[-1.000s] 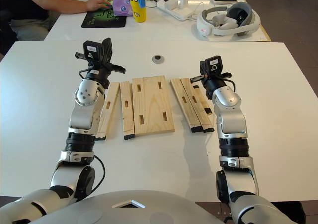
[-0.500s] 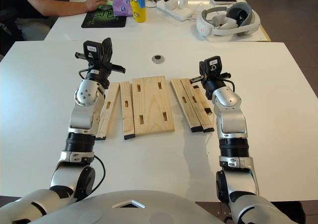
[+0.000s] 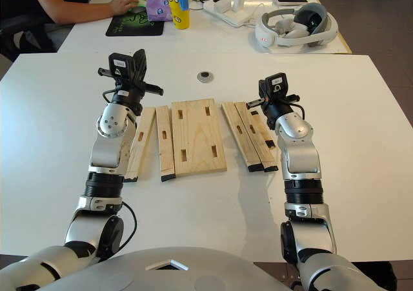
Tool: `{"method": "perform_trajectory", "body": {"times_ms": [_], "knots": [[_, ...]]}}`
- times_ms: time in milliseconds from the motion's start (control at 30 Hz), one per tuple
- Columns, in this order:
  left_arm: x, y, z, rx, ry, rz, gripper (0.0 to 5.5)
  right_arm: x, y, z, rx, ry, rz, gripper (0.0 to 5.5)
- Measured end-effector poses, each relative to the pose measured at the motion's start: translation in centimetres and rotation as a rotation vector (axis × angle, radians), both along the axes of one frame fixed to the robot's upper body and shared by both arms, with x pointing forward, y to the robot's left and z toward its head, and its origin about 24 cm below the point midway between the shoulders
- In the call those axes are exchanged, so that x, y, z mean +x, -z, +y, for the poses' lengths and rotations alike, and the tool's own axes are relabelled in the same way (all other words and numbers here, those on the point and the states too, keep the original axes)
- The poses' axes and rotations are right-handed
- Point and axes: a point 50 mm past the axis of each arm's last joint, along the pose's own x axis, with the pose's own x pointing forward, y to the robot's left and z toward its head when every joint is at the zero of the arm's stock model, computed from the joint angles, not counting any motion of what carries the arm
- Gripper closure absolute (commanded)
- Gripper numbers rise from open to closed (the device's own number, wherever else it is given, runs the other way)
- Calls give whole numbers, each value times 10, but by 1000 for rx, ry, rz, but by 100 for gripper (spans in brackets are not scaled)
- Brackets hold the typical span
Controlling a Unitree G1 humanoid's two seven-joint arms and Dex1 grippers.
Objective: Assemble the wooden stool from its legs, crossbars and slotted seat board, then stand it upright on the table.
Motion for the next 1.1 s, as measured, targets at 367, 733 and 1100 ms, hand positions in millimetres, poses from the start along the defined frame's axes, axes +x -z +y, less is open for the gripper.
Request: {"method": "perform_trajectory", "body": {"times_ms": [367, 733, 1100], "knots": [[0, 0, 0, 1, 4, 0, 550, 0, 0, 0, 0, -3, 1, 548], [0, 1, -1, -1, 4, 2, 550, 0, 1, 2, -2, -17, 4, 548], [0, 1, -1, -4, 3, 2, 550, 0, 1, 3, -1, -26, 14, 548]]}}
